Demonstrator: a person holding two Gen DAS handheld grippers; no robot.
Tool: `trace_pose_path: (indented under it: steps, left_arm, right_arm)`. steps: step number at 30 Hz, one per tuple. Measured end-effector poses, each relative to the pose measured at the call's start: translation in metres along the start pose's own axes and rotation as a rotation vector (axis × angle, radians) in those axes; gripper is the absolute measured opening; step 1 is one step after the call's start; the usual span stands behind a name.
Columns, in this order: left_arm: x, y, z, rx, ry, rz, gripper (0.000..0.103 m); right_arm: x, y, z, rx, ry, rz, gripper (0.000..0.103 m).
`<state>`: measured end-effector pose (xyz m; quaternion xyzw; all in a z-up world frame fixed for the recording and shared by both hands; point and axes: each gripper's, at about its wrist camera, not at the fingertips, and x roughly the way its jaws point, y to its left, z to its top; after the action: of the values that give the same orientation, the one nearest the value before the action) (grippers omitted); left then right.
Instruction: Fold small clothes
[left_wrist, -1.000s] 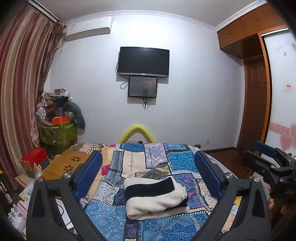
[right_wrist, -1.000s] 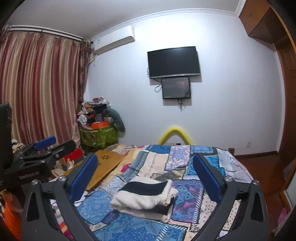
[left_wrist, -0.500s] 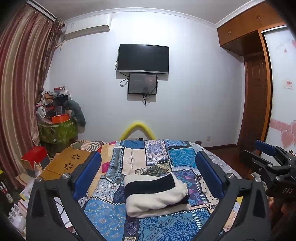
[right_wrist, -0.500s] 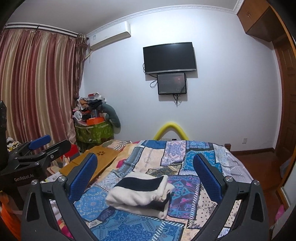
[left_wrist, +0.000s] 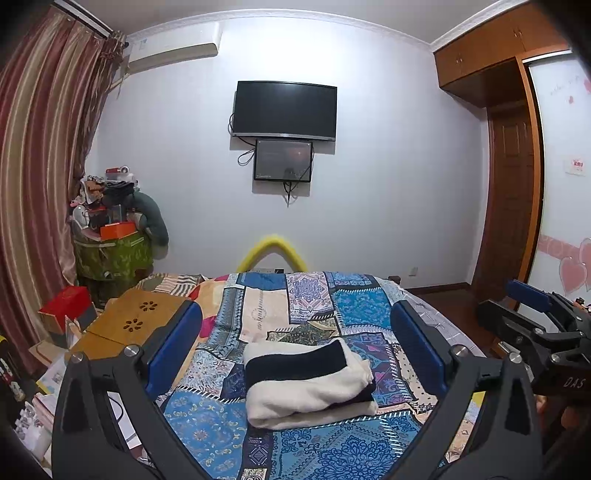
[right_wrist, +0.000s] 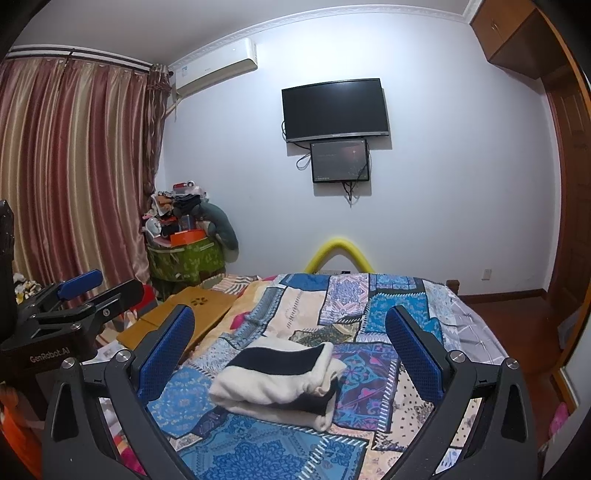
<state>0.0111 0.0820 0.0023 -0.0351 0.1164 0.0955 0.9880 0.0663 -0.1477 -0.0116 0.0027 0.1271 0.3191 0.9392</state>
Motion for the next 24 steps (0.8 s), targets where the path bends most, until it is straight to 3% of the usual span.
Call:
trace_pose_path:
  steps: [24]
  left_arm:
    - [0.0032,-0.0018,-0.0046,0.002,0.005,-0.001,0.103]
  right_arm:
    - [-0.0002,-0.0033,0.0019,0.003,0.009,-0.009,0.103]
